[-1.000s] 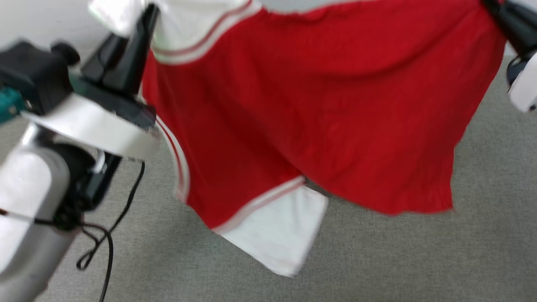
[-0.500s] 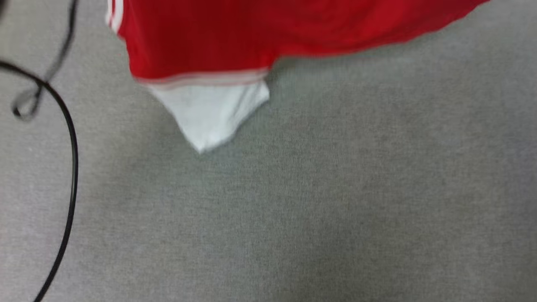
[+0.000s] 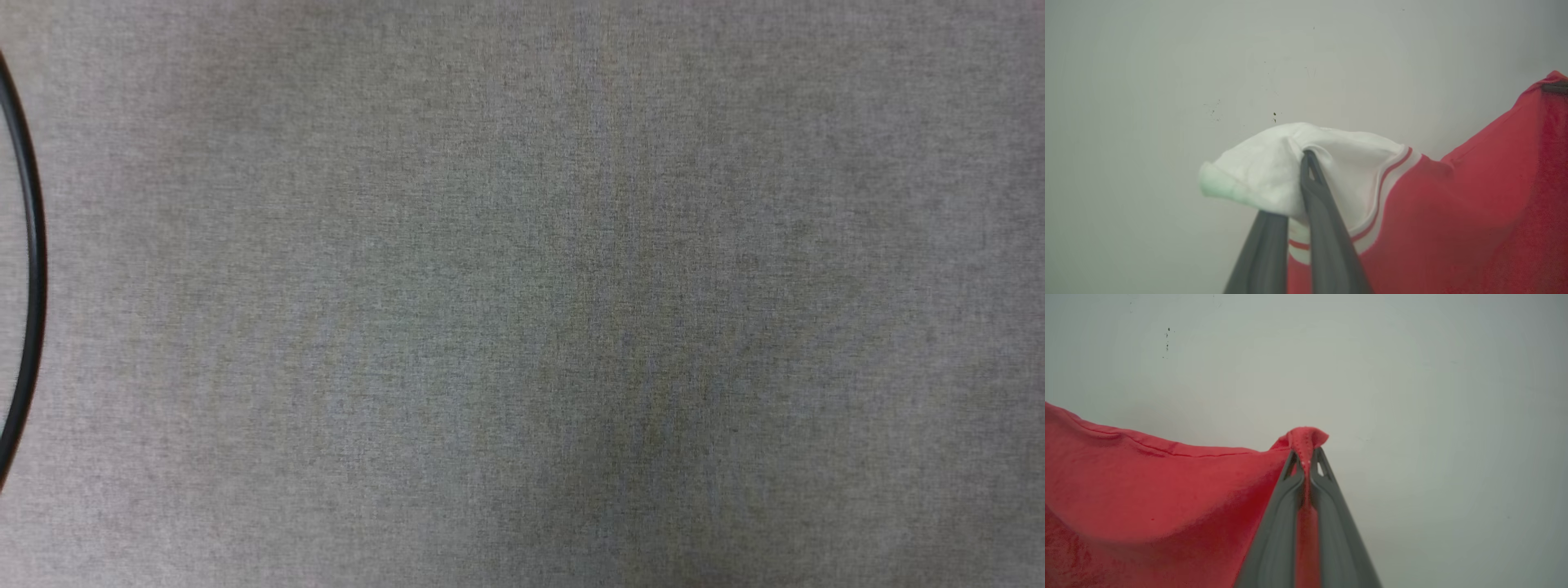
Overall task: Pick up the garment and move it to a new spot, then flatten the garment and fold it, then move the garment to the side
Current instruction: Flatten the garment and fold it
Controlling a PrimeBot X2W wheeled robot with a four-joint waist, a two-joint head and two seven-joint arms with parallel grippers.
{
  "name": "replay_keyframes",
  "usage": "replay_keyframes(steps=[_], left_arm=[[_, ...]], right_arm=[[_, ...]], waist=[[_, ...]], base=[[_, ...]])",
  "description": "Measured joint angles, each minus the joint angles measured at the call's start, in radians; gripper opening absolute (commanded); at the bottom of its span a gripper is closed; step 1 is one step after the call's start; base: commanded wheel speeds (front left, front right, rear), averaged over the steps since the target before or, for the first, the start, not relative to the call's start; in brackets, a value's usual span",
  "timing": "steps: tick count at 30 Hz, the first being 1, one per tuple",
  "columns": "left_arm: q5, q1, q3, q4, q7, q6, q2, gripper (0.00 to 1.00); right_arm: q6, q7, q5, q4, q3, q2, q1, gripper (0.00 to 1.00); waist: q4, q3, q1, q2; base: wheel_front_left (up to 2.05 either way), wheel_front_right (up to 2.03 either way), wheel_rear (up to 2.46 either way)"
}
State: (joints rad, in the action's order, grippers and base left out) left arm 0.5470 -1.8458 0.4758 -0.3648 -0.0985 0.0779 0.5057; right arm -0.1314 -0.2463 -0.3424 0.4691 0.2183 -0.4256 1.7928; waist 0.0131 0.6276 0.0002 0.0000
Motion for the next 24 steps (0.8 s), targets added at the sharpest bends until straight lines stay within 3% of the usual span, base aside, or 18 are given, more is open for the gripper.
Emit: replay_keyframes(steps=[6,11,24], left_arm=[[-0.007,-0.078,0.007,-0.093,0.044,0.017,-0.02,0.0],[-0.006,-0.053,0.034,-0.153,0.074,0.028,-0.021,0.0],[0.039,0.278,0.071,-0.179,0.191,0.027,-0.003,0.0]], right_arm=[[0.0,0.072,0.0,0.118,0.044,-0.001,0.088,0.0],[0.0,0.111,-0.027,0.194,0.105,-0.004,0.093,0.0],[0.0,0.211,-0.181,0.256,0.317,-0.023,-0.146,0.0]], waist=[[0.001,0.023,-0.0001,0.0],[0.005,0.048,-0.0001,0.0],[0.007,0.035,-0.0001,0.0]], base=[[0.0,0.0,0.0],[0.0,0.0,0.0],[0.0,0.0,0.0]])
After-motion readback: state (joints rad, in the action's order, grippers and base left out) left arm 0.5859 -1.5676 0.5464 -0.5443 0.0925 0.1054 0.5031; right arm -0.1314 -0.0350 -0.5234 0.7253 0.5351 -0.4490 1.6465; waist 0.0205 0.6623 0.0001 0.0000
